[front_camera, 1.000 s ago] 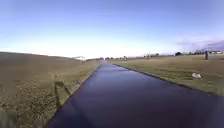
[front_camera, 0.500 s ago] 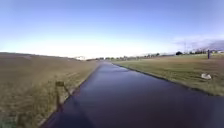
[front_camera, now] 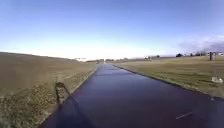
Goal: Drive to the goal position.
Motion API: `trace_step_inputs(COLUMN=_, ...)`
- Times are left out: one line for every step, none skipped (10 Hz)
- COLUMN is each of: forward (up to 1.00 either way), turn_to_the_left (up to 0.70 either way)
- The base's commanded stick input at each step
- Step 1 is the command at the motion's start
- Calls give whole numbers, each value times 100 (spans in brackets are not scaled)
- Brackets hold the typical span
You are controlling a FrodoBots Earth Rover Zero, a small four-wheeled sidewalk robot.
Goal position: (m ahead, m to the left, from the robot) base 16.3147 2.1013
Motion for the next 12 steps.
trace_step_inputs(forward=100, turn_to_the_left=0)
trace_step_inputs(forward=100, turn_to_the_left=0)
trace_step_inputs(forward=100, turn_to_the_left=0)
trace_step_inputs(forward=100, turn_to_the_left=0)
trace_step_inputs(forward=100, turn_to_the_left=0)
trace_step_inputs(forward=100, turn_to_the_left=0)
trace_step_inputs(forward=100, turn_to_the_left=0)
trace_step_inputs(forward=100, turn_to_the_left=0)
trace_step_inputs(forward=100, turn_to_the_left=0)
trace_step_inputs(forward=100, turn_to_the_left=0)
trace_step_inputs(forward=100, turn_to_the_left=0)
trace_step_inputs(forward=100, turn_to_the_left=0)
